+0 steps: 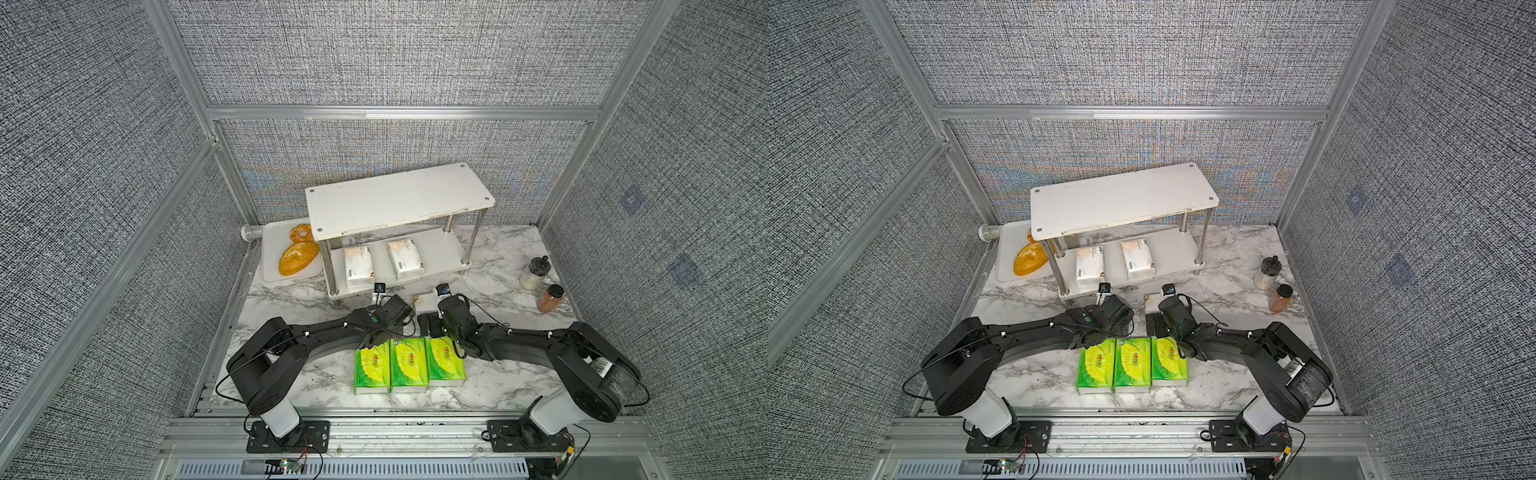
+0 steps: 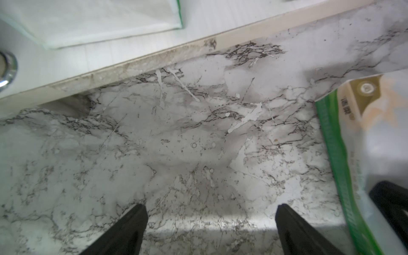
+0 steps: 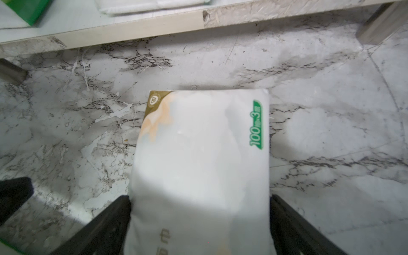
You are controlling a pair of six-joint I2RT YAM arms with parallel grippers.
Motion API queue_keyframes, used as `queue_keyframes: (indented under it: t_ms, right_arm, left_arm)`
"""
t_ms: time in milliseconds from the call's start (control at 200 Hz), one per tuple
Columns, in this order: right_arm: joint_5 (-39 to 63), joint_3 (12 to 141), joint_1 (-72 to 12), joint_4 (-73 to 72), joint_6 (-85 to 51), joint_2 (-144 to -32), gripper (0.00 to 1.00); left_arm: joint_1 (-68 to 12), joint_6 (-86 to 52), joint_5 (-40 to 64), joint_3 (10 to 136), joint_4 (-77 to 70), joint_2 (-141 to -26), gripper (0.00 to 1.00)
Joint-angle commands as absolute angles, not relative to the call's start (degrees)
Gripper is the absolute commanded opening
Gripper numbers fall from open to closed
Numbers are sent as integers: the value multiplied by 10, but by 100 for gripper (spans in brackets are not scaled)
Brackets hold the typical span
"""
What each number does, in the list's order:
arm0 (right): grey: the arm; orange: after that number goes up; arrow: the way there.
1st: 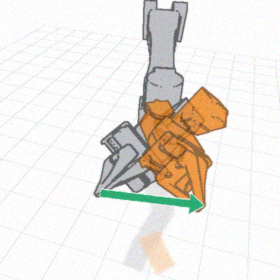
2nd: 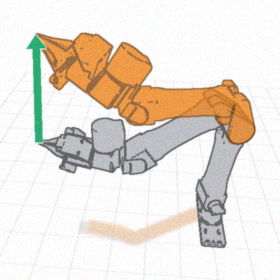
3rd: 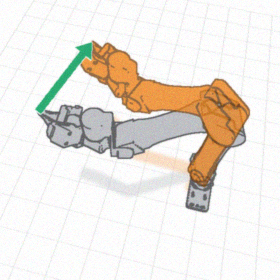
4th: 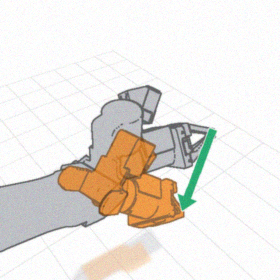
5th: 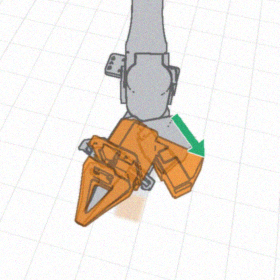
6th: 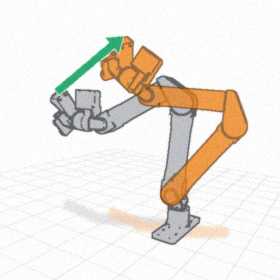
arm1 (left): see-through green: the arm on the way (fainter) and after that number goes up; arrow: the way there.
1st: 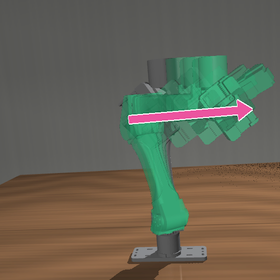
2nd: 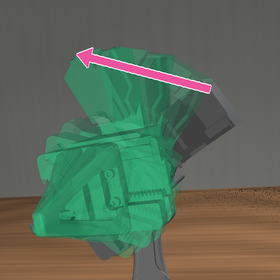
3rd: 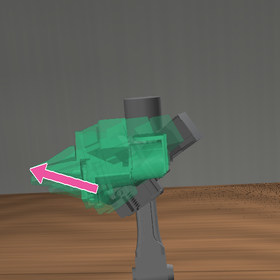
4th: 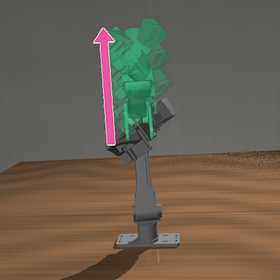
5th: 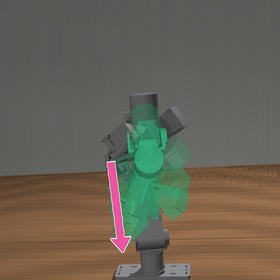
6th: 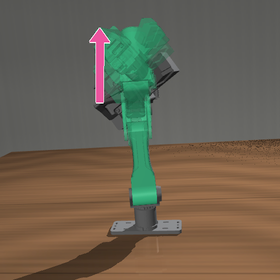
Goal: Place the tissue boxes on the shelf by color
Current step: Pick up the box of tissues from the center of the board.
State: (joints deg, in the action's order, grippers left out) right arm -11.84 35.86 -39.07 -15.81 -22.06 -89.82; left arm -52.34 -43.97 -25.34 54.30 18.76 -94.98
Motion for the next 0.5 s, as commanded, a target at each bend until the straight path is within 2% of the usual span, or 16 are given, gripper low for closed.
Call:
queue_keyframes:
  t_ms: [0, 85, 300, 495]
  right_arm:
    - [-138, 370, -390, -121, -220, -910, 99]
    - [-146, 377, -388, -111, -219, -918, 97]
    - [-131, 343, -371, -150, -217, -893, 86]
    - [-127, 313, -353, -159, -203, -832, 77]
  left_arm:
    - [-523, -452, -260, 540, 175, -950, 96]
    - [-521, -453, -261, 535, 174, -948, 96]
    - [-513, -453, -258, 535, 176, -948, 96]
    - [-502, -456, -255, 526, 174, -938, 96]
